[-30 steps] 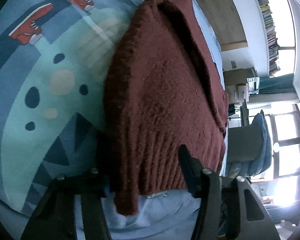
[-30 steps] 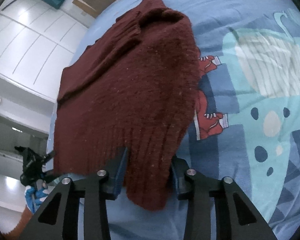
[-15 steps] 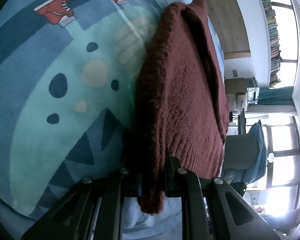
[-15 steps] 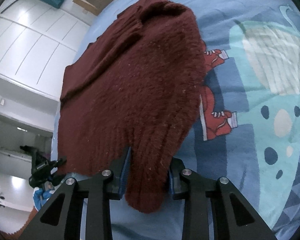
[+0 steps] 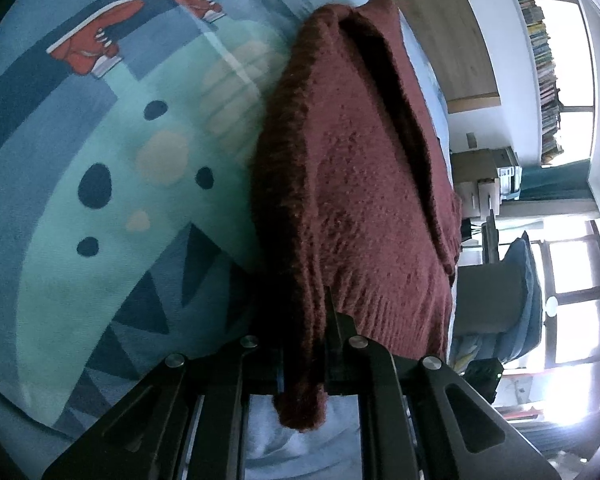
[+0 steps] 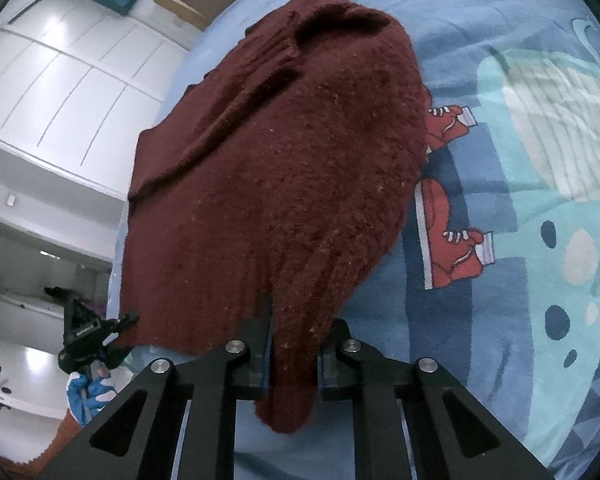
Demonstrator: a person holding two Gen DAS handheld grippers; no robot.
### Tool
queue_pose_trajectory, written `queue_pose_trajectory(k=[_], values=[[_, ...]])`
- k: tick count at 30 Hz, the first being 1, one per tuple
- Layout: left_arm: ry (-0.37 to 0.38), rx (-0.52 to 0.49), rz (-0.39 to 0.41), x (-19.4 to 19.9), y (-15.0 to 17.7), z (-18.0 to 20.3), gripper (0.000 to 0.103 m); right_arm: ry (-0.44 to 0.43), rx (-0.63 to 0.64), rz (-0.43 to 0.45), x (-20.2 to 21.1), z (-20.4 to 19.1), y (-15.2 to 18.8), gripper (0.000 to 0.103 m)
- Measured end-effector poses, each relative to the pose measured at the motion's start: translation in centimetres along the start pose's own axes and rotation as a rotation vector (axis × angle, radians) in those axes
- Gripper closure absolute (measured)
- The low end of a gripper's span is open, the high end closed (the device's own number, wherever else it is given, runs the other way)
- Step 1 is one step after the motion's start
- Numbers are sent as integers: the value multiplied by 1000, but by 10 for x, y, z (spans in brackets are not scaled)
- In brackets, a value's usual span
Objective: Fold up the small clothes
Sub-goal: 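Lift the hem with both grippers and fold it over toward the collar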
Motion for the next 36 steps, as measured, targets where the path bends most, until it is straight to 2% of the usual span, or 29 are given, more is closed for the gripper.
queue_pose_trajectory(k=[5, 11, 18, 21, 26, 29, 36], values=[[54, -3, 15, 4, -2, 16, 94, -31, 11, 44, 12, -10, -10, 89], [132, -42, 52, 14, -16, 50, 94, -55, 56, 100, 28, -29, -39, 89], [188, -127, 119, 28, -50, 104, 94, -71, 136, 178, 47, -55, -93, 89], [209, -154, 155, 30, -70, 130, 94, -66, 175, 219, 55, -65, -126, 89], [214, -219, 196, 18, -106, 170, 94, -28, 204, 273, 55, -69, -182, 90], [189, -258, 212, -3, -128, 194, 94, 8, 208, 279, 42, -66, -213, 90], [100, -236, 216, -60, -174, 200, 94, 47, 143, 271, -1, -45, -266, 89]])
Point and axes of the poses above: each gripper's, at about its wrist camera, not at the fingertips, and x roughly against the way its jaws point, z to its right, y to its underside, the point moved 8 cm from there along -x, roughly the way its jaws point, and after that the axes turned 8 degrees about x, right-handed, at the moved point
